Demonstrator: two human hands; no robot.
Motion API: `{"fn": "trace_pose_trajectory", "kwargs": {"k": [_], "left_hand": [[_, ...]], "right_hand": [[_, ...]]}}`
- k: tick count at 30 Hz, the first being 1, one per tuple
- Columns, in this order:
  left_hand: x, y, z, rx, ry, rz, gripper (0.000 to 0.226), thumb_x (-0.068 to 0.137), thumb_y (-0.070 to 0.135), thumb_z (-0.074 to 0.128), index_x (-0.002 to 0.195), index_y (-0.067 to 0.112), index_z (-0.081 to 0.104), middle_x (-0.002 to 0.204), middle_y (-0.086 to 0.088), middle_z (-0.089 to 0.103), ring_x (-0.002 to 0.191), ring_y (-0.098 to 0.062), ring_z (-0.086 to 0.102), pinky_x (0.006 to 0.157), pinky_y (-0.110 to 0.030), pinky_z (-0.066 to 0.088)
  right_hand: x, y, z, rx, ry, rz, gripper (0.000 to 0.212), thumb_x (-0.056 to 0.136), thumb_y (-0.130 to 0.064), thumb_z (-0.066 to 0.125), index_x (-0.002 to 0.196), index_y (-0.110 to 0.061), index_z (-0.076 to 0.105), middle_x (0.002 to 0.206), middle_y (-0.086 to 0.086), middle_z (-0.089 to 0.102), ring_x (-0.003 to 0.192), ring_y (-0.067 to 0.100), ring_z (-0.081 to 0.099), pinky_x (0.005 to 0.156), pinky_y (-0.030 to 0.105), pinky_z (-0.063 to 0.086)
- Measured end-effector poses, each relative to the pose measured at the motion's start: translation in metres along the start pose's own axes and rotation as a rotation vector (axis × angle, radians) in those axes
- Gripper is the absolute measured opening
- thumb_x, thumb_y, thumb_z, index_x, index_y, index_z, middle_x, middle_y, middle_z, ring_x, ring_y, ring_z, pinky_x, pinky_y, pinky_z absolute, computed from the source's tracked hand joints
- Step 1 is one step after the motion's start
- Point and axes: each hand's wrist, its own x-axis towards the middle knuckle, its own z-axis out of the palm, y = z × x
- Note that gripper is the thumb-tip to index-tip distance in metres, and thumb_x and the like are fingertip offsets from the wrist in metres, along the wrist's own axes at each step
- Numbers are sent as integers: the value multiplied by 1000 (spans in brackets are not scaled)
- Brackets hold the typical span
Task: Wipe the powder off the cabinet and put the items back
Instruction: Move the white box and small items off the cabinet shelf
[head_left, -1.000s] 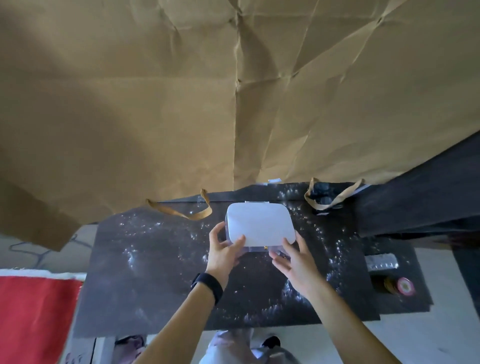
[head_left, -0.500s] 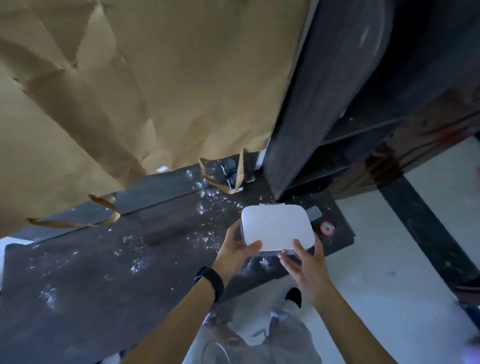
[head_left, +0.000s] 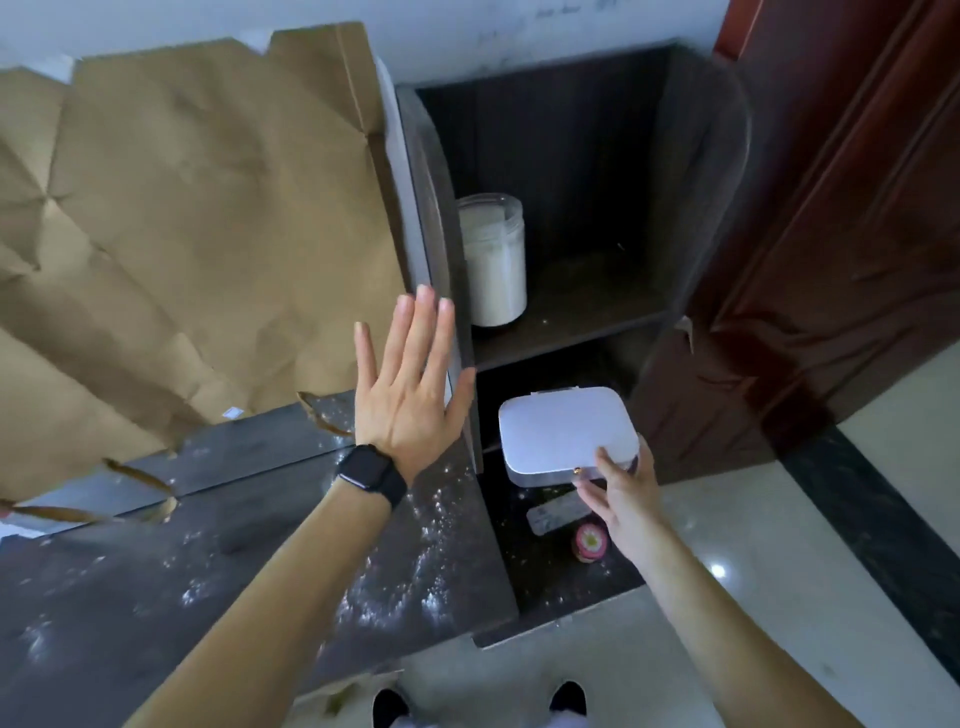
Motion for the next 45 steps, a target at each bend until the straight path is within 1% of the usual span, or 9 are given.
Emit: {"fn": "trace_pose_trajectory", "kwargs": {"k": [5, 11, 17, 24, 27, 31, 35, 39, 45], "left_hand": [[32, 5, 1, 195, -26, 47, 83, 99, 37, 50, 157, 12, -4, 164, -2, -15, 152, -17, -6, 121, -48, -3], [29, 10, 7, 218, -19, 6, 91, 94, 35, 60, 157, 10, 0, 166, -5, -10, 153, -19, 3, 122, -49, 4], [30, 10, 9, 260, 4, 15, 89, 94, 36, 59, 157, 8, 4, 166, -7, -5, 152, -18, 6, 122, -49, 8], [28, 27, 10, 183, -34, -84, 96, 87, 28, 61, 157, 9, -2, 165, -6, -8, 152, -20, 6, 122, -50, 5], [11, 46, 18, 94, -103, -164, 90, 85, 26, 55, 158, 13, 3, 166, -8, -6, 152, -25, 6, 121, -54, 6], [-49, 82, 39, -84, -344, -222, 91, 77, 23, 56, 158, 24, 14, 165, -10, 7, 152, -29, 7, 121, -55, 6], [-117, 117, 75, -286, -814, -273, 81, 80, 25, 52, 155, 29, 21, 162, -3, 22, 152, -21, 11, 122, -43, 12], [-157, 135, 124, -367, -1234, -258, 69, 89, 33, 46, 154, 27, 22, 162, 1, 18, 150, -17, 12, 122, -31, 9], [-174, 146, 202, -343, -1495, -278, 73, 88, 40, 54, 153, 29, 21, 157, -3, 25, 141, -30, 31, 113, -40, 33]], "right_hand": [[35, -15, 38, -62, -72, -27, 53, 97, -12, 63, 138, -39, 43, 109, -6, 59, 87, 17, 69, 78, 35, 60], [71, -15, 69, -80, -89, 40, 61, 99, -7, 58, 150, -29, 33, 116, 7, 60, 86, 22, 65, 93, 45, 54], [98, -22, 80, -802, 67, -41, 79, 95, -44, 61, 157, -15, 22, 139, 16, 58, 116, 37, 62, 89, 40, 52], [120, -14, 67, -1073, 19, -86, 82, 92, -60, 55, 155, -12, 29, 145, 15, 53, 126, 37, 55, 90, 39, 48], [126, -13, 56, -956, -67, -94, 80, 89, -57, 63, 153, -19, 33, 126, 14, 65, 110, 35, 64, 83, 40, 53], [126, -4, 11, -839, -193, -95, 62, 89, -49, 67, 144, -30, 47, 96, -9, 69, 89, 16, 68, 81, 37, 53], [120, 29, -50, -1003, -143, -77, 45, 92, -42, 64, 131, -20, 56, 103, -5, 72, 106, 21, 66, 97, 42, 49], [106, 69, -94, -1239, -124, 24, 60, 90, -47, 65, 141, -22, 48, 132, 4, 63, 119, 21, 60, 92, 28, 46], [108, 116, -108, -1390, -165, 58, 81, 89, -49, 66, 156, -34, 22, 145, 8, 39, 124, 24, 56, 97, 27, 47]]}}
